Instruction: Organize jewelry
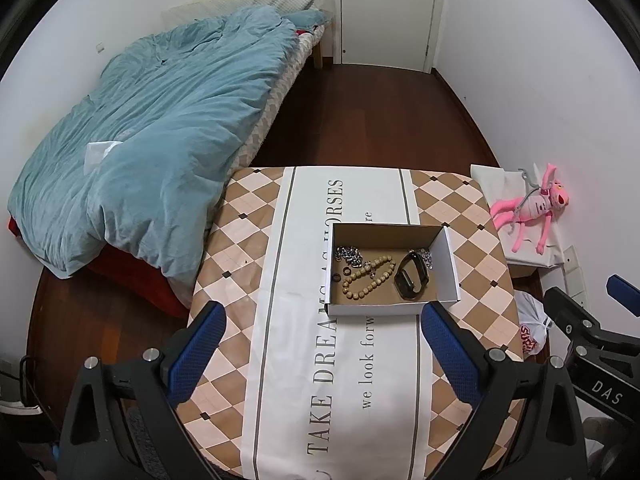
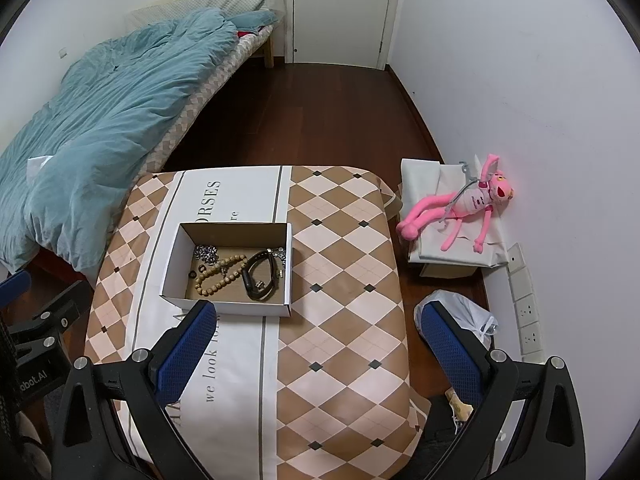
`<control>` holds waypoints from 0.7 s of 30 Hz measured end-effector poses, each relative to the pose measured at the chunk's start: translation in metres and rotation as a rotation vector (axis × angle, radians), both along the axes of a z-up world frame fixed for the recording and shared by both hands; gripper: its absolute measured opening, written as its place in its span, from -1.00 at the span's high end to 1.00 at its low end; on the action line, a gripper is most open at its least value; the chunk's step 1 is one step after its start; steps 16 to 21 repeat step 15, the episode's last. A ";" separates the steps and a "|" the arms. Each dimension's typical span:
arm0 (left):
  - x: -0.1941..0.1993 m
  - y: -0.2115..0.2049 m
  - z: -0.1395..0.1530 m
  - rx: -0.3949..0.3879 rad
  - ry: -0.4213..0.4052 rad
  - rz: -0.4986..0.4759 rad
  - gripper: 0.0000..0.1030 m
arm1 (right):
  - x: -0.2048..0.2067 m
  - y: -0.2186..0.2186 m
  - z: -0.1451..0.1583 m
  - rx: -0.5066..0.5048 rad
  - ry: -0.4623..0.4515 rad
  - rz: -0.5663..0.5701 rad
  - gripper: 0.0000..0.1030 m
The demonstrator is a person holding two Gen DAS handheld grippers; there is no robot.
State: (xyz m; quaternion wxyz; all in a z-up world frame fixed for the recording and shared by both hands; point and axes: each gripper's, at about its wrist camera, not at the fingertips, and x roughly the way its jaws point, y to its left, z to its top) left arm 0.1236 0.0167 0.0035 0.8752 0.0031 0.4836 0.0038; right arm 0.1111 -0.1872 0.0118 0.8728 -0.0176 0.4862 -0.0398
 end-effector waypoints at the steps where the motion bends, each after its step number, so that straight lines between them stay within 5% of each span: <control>1: 0.000 -0.001 -0.001 0.000 0.000 -0.001 -0.94 | 0.000 -0.001 0.000 0.001 0.001 -0.001 -1.00; 21: -0.002 -0.004 -0.005 -0.014 0.012 0.003 -0.94 | 0.001 -0.004 0.001 0.000 0.004 0.001 -1.00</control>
